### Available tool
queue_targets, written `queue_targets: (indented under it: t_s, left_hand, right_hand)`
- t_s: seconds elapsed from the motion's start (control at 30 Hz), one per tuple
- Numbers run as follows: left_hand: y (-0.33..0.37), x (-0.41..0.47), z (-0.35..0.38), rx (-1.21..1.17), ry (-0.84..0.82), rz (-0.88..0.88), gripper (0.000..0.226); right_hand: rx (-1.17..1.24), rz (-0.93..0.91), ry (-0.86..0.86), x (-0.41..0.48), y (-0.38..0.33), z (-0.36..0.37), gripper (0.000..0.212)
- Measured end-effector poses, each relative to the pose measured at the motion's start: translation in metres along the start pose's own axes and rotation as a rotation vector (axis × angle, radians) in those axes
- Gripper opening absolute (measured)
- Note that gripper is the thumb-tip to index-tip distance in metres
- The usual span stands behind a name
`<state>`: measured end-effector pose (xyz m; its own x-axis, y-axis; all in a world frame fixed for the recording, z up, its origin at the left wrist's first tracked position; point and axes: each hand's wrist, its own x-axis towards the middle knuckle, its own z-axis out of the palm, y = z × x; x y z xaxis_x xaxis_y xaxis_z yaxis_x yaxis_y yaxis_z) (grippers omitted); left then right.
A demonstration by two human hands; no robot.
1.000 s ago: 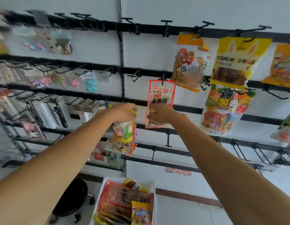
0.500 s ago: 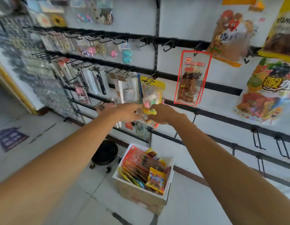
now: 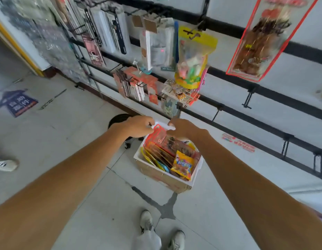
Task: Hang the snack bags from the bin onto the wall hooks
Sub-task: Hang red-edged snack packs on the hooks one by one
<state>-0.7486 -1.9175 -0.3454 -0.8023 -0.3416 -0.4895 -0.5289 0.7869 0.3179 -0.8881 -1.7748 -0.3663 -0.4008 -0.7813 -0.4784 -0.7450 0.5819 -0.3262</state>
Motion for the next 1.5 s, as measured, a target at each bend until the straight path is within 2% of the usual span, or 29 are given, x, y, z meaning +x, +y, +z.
queue_targets:
  t_s: [0.13, 0.43, 0.53, 0.67, 0.73, 0.83, 0.97, 1.1, 1.17, 1.3, 1.5]
  left_hand:
    - [-0.037, 0.031, 0.025, -0.08, -0.05, -0.015, 0.046]
    - [-0.091, 0.109, 0.097, -0.226, -0.082, -0.055, 0.037]
    - [-0.099, 0.138, 0.125, -0.243, -0.048, -0.059, 0.033]
    - [-0.112, 0.172, 0.163, -0.263, 0.016, -0.085, 0.033]
    - [-0.117, 0.184, 0.18, -0.268, 0.04, -0.08, 0.034]
    - [-0.122, 0.193, 0.203, -0.284, 0.06, -0.074, 0.03]
    - [-0.131, 0.2, 0.225, -0.267, 0.069, -0.105, 0.032]
    - [-0.136, 0.204, 0.231, -0.257, 0.14, -0.087, 0.029]
    - [-0.137, 0.206, 0.231, -0.256, 0.153, -0.089, 0.024]
    - [-0.138, 0.207, 0.236, -0.24, 0.165, -0.094, 0.024]
    - [-0.136, 0.204, 0.237, -0.264, 0.133, -0.124, 0.026]
  right_hand:
    - [-0.023, 0.003, -0.037, 0.035, 0.002, 0.027, 0.045]
    - [-0.079, 0.009, -0.157, 0.13, 0.031, 0.092, 0.054]
    - [-0.07, 0.01, -0.139, 0.163, 0.051, 0.122, 0.054]
    - [0.022, -0.001, 0.006, 0.204, 0.074, 0.167, 0.043]
    - [-0.01, -0.003, 0.035, 0.219, 0.081, 0.191, 0.05]
    - [-0.082, 0.046, -0.019, 0.235, 0.082, 0.221, 0.073]
    - [-0.163, 0.042, 0.048, 0.244, 0.086, 0.24, 0.084]
    - [0.003, 0.045, 0.144, 0.247, 0.095, 0.242, 0.055]
    - [0.015, 0.039, 0.182, 0.248, 0.098, 0.243, 0.051]
    - [-0.118, -0.005, 0.202, 0.245, 0.102, 0.249, 0.054]
    - [-0.02, -0.025, 0.306, 0.235, 0.1, 0.237, 0.023]
